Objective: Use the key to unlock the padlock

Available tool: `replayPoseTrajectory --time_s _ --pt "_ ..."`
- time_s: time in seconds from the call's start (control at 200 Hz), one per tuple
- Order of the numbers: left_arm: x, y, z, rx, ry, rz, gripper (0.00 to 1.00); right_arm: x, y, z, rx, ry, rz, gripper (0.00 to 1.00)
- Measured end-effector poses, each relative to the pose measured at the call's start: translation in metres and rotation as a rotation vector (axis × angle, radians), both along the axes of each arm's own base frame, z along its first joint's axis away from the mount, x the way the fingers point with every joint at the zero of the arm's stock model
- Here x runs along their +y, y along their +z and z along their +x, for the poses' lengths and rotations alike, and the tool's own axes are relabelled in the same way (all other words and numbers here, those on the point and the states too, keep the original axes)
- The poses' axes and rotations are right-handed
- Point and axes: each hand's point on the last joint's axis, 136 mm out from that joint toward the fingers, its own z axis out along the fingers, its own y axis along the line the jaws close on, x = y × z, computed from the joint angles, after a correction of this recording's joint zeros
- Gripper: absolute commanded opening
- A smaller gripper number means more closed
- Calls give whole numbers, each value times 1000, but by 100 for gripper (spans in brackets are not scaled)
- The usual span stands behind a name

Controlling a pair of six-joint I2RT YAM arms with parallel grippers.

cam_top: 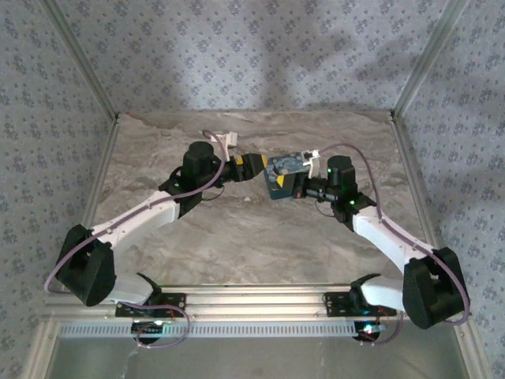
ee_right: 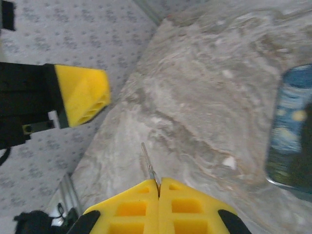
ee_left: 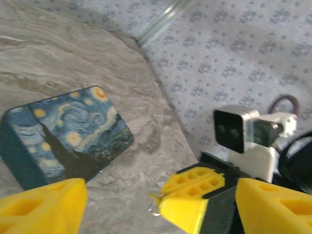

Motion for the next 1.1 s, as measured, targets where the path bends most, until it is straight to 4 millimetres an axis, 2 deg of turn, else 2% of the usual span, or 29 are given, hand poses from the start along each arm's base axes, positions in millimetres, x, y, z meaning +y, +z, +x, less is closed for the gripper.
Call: replayPoseTrajectory --time_s 0.135,0.24,0.375,0.525,0.665,0.839,1.099 --pt "9 -12 10 0 64 88 92 -27 -10 0 16 -116 -67 0" --pt "9 -23 22 23 100 135 94 -48 -16 -2 23 -208 -119 0" --pt "0 -46 38 75 113 182 94 -77 -24 -5 36 -329 -181 0" --pt "-13 -81 52 162 107 245 95 -105 -37 -10 72 -446 -258 0" --pt "-24 -106 59 245 103 283 96 -128 -49 -14 116 -531 -316 0" --pt "-34 -133 63 333 107 312 97 -145 -63 -17 167 -588 -360 0" --pt "-45 -166 69 410 105 346 97 -152 -71 -19 189 -606 -368 0"
